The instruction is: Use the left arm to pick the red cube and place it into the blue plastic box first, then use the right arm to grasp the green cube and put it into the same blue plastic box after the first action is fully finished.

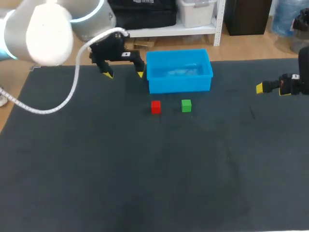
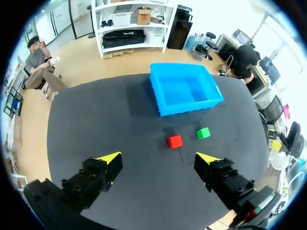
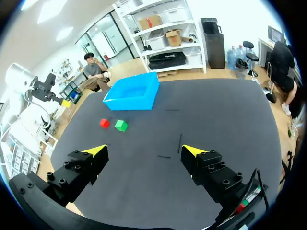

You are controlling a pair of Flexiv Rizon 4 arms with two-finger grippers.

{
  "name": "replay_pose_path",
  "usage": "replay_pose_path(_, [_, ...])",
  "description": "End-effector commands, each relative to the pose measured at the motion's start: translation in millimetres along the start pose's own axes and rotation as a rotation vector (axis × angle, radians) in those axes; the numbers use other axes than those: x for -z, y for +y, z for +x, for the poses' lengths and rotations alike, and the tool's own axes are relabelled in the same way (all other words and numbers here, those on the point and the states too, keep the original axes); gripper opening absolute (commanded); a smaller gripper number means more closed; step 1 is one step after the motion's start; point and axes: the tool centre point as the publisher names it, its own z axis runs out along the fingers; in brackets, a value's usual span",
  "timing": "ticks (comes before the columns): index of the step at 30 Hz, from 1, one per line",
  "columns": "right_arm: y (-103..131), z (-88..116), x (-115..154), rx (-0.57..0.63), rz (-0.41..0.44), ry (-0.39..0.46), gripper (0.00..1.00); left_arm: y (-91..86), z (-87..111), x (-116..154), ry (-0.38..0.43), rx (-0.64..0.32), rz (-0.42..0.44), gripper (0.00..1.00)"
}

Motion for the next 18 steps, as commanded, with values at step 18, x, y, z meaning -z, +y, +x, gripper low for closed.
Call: replay_pose_path(18, [-0.3,-0.2,-0.2,0.000,0.000,0.001,1.00,-28.5,-9.5,-20.6,0.112,0.067,-0.107,1.00])
